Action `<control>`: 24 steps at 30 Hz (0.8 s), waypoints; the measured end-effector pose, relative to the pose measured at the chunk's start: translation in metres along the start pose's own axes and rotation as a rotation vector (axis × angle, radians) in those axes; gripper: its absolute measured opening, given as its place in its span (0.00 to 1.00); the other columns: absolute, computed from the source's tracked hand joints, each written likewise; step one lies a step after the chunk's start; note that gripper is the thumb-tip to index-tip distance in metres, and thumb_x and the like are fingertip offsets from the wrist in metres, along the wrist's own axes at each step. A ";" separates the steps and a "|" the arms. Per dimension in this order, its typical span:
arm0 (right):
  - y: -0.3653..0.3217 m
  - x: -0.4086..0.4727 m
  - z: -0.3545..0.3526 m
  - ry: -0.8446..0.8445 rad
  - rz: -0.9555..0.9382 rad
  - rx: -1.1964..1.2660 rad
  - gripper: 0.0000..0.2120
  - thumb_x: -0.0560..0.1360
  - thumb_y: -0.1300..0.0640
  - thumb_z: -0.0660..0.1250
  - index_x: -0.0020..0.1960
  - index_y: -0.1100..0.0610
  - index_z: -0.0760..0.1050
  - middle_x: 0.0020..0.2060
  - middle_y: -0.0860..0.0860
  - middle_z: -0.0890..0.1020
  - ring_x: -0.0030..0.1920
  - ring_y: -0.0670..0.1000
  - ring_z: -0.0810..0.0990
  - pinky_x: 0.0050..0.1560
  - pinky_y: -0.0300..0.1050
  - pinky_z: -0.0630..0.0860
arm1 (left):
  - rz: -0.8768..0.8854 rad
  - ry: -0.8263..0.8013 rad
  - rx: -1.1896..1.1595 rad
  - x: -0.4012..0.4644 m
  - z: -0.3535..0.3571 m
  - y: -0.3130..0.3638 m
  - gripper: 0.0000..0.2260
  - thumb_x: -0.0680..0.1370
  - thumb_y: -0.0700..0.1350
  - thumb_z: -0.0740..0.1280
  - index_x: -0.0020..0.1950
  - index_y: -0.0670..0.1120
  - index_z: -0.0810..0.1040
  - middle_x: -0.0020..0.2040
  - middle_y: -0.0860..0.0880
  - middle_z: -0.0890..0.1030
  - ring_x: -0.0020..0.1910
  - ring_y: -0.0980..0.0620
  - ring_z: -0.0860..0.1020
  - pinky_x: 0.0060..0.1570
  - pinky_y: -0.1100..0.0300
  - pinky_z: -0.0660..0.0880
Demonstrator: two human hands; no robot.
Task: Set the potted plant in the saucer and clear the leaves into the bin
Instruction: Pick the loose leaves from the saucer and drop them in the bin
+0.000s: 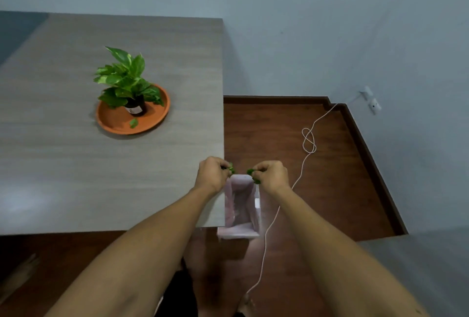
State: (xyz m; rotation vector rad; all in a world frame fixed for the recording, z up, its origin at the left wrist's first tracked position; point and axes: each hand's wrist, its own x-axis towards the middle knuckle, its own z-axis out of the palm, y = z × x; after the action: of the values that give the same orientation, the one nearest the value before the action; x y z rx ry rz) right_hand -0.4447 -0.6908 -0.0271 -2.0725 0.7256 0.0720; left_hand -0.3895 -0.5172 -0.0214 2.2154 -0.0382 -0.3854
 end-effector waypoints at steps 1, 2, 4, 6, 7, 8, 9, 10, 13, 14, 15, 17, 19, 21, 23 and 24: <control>0.008 -0.003 -0.005 -0.007 0.003 -0.007 0.02 0.69 0.62 0.76 0.38 0.57 0.86 0.30 0.52 0.84 0.30 0.46 0.80 0.34 0.34 0.77 | -0.011 -0.010 0.002 -0.006 0.011 0.001 0.06 0.73 0.36 0.75 0.48 0.41 0.87 0.48 0.46 0.87 0.45 0.52 0.83 0.51 0.66 0.75; 0.017 -0.006 -0.010 -0.011 0.012 -0.008 0.01 0.69 0.61 0.77 0.39 0.57 0.86 0.30 0.52 0.84 0.31 0.47 0.81 0.36 0.37 0.78 | -0.020 -0.020 0.006 -0.012 0.022 0.002 0.06 0.72 0.37 0.75 0.48 0.42 0.87 0.48 0.47 0.87 0.46 0.52 0.83 0.51 0.66 0.75; 0.035 -0.008 -0.014 -0.009 0.036 -0.010 0.01 0.69 0.61 0.77 0.40 0.57 0.86 0.32 0.52 0.85 0.32 0.48 0.81 0.36 0.37 0.77 | -0.046 -0.037 0.021 -0.019 0.042 0.001 0.06 0.72 0.38 0.76 0.47 0.44 0.88 0.47 0.47 0.87 0.45 0.51 0.84 0.49 0.65 0.76; 0.052 -0.011 -0.018 -0.018 0.056 -0.023 0.02 0.70 0.63 0.75 0.40 0.57 0.86 0.33 0.53 0.85 0.32 0.48 0.81 0.34 0.35 0.73 | -0.073 -0.058 0.028 -0.025 0.064 -0.002 0.05 0.72 0.37 0.75 0.46 0.45 0.88 0.45 0.47 0.87 0.43 0.51 0.83 0.46 0.65 0.76; 0.062 -0.011 -0.018 -0.018 0.061 -0.022 0.03 0.70 0.63 0.74 0.39 0.58 0.86 0.33 0.54 0.86 0.32 0.48 0.80 0.33 0.35 0.73 | -0.081 -0.070 0.026 -0.028 0.075 -0.004 0.06 0.72 0.36 0.73 0.45 0.45 0.88 0.44 0.47 0.87 0.43 0.51 0.83 0.44 0.65 0.76; 0.070 -0.011 -0.017 -0.019 0.073 -0.016 0.03 0.69 0.64 0.74 0.38 0.59 0.85 0.33 0.55 0.86 0.32 0.49 0.80 0.34 0.37 0.75 | -0.086 -0.085 0.025 -0.032 0.087 -0.007 0.07 0.73 0.36 0.72 0.44 0.46 0.88 0.44 0.48 0.86 0.43 0.51 0.83 0.43 0.64 0.76; 0.082 -0.010 -0.016 -0.016 0.084 -0.008 0.03 0.69 0.64 0.74 0.37 0.60 0.85 0.32 0.56 0.86 0.32 0.50 0.80 0.35 0.39 0.77 | -0.093 -0.101 0.026 -0.035 0.100 -0.011 0.07 0.73 0.35 0.71 0.43 0.46 0.88 0.43 0.49 0.86 0.43 0.51 0.83 0.43 0.62 0.77; 0.089 -0.009 -0.013 -0.011 0.095 0.000 0.03 0.69 0.64 0.74 0.37 0.60 0.85 0.32 0.56 0.85 0.31 0.51 0.81 0.36 0.41 0.78 | -0.095 -0.107 0.027 -0.038 0.110 -0.014 0.07 0.73 0.35 0.71 0.44 0.45 0.88 0.43 0.49 0.86 0.43 0.51 0.82 0.45 0.59 0.78; 0.119 0.000 0.004 -0.006 0.116 0.037 0.03 0.69 0.63 0.76 0.37 0.60 0.85 0.31 0.57 0.85 0.30 0.49 0.80 0.35 0.42 0.78 | -0.125 -0.092 0.007 -0.041 0.141 -0.033 0.07 0.73 0.34 0.72 0.47 0.41 0.87 0.44 0.45 0.87 0.44 0.48 0.83 0.49 0.55 0.80; 0.127 0.006 0.011 -0.011 0.128 0.045 0.03 0.69 0.63 0.76 0.36 0.60 0.84 0.31 0.58 0.85 0.30 0.48 0.79 0.34 0.41 0.78 | -0.137 -0.085 0.006 -0.039 0.151 -0.043 0.06 0.73 0.34 0.72 0.46 0.41 0.87 0.44 0.44 0.87 0.44 0.47 0.84 0.50 0.53 0.81; 0.144 0.013 0.024 -0.017 0.135 0.048 0.04 0.69 0.63 0.76 0.36 0.60 0.84 0.31 0.58 0.85 0.29 0.48 0.79 0.31 0.38 0.77 | -0.150 -0.080 0.001 -0.037 0.165 -0.058 0.07 0.73 0.33 0.71 0.46 0.41 0.87 0.44 0.44 0.86 0.45 0.46 0.84 0.51 0.53 0.81; 0.169 0.028 0.045 -0.023 0.148 0.049 0.06 0.69 0.64 0.76 0.34 0.61 0.83 0.31 0.59 0.84 0.29 0.48 0.79 0.30 0.38 0.77 | -0.172 -0.088 -0.009 -0.029 0.184 -0.086 0.07 0.73 0.31 0.70 0.45 0.40 0.87 0.43 0.44 0.85 0.46 0.46 0.83 0.49 0.56 0.80; 0.198 0.044 0.072 -0.031 0.159 0.043 0.05 0.69 0.66 0.75 0.35 0.62 0.82 0.33 0.61 0.84 0.30 0.49 0.79 0.35 0.46 0.81 | -0.178 -0.098 0.015 -0.018 0.203 -0.121 0.06 0.73 0.31 0.70 0.45 0.39 0.86 0.41 0.46 0.84 0.43 0.49 0.81 0.43 0.60 0.75; 0.230 0.066 0.103 -0.054 0.158 0.049 0.04 0.68 0.68 0.73 0.35 0.61 0.82 0.34 0.62 0.84 0.31 0.51 0.80 0.38 0.55 0.84 | -0.198 -0.092 0.012 -0.001 0.223 -0.157 0.06 0.73 0.32 0.70 0.43 0.40 0.86 0.40 0.46 0.84 0.42 0.49 0.81 0.41 0.63 0.72; 0.259 0.086 0.132 -0.071 0.174 0.064 0.05 0.68 0.70 0.71 0.35 0.62 0.81 0.34 0.62 0.84 0.31 0.52 0.79 0.38 0.60 0.83 | -0.186 -0.099 0.065 0.019 0.236 -0.191 0.06 0.74 0.34 0.71 0.42 0.43 0.86 0.43 0.48 0.85 0.43 0.50 0.80 0.43 0.61 0.73; 0.271 0.095 0.146 -0.079 0.174 0.071 0.06 0.68 0.71 0.70 0.36 0.62 0.80 0.32 0.61 0.83 0.31 0.52 0.79 0.38 0.62 0.83 | -0.189 -0.100 0.067 0.028 0.244 -0.207 0.06 0.74 0.35 0.71 0.42 0.45 0.86 0.44 0.49 0.86 0.44 0.50 0.81 0.45 0.60 0.76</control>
State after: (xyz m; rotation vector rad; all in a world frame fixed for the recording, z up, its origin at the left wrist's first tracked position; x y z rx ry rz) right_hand -0.4758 -0.7331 -0.3447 -1.9248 0.8459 0.2217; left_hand -0.4550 -0.5780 -0.3295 2.2712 0.1062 -0.6070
